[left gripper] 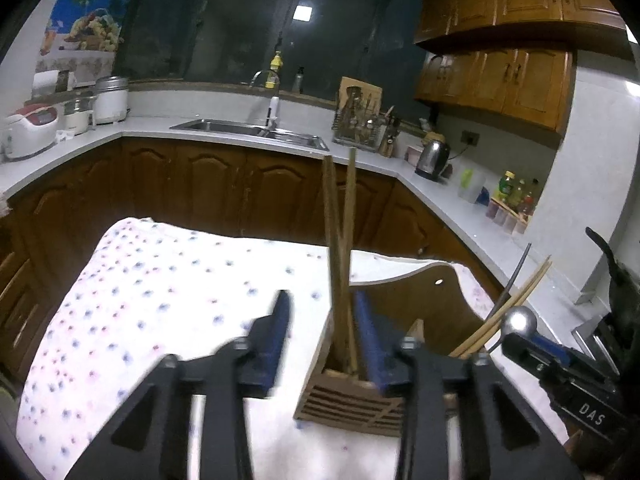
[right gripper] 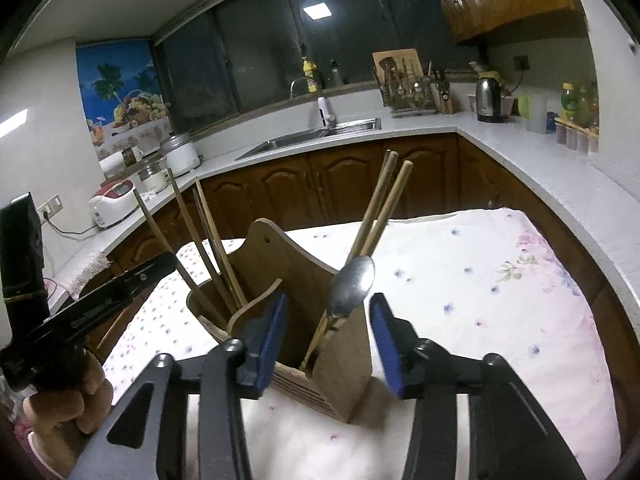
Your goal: Organize utensils
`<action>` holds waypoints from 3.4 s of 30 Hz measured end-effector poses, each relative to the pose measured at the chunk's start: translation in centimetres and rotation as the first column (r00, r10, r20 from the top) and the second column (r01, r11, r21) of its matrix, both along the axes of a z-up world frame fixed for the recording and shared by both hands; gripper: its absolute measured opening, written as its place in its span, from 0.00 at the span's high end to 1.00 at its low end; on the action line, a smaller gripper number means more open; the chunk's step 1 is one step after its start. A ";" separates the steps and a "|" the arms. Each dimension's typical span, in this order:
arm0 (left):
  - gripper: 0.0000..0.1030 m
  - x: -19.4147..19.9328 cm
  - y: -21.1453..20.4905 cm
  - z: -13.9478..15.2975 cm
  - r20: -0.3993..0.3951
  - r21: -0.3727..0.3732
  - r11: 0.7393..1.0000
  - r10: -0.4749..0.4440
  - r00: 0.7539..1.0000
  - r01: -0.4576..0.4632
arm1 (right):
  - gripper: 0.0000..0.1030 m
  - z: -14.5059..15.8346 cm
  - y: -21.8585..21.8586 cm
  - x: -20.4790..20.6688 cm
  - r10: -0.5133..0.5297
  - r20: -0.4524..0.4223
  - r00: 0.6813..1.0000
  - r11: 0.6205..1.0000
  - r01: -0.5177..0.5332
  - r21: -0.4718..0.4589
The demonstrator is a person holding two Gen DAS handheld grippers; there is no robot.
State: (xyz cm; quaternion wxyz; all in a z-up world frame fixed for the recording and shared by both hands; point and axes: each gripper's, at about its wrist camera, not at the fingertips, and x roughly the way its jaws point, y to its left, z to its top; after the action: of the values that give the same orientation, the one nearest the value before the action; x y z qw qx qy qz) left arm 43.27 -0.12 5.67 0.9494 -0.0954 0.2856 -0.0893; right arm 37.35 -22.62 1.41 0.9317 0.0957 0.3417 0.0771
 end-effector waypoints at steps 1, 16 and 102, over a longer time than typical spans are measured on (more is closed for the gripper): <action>0.52 -0.3 0.2 0.1 0.004 -0.001 1.000 0.008 1.000 -0.008 | 0.48 0.0 -0.2 -0.1 -0.004 0.002 1.000 1.000 0.004 0.000; 0.04 -4.6 1.9 1.3 0.038 0.041 0.996 0.083 0.996 -0.084 | 0.13 1.3 -0.1 -1.9 0.004 0.047 0.999 1.000 -0.004 -0.005; 0.01 -39.6 3.0 -5.5 0.195 0.276 0.955 0.051 0.979 -0.105 | 0.00 -2.1 2.5 -31.8 -0.063 0.279 0.958 0.990 0.095 -0.102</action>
State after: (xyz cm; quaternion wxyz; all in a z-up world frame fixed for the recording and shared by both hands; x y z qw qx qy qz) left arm 3.67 2.87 0.15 0.9785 0.0399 0.2014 -0.0180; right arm 5.51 -20.07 -0.64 0.9764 0.0442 0.2089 0.0326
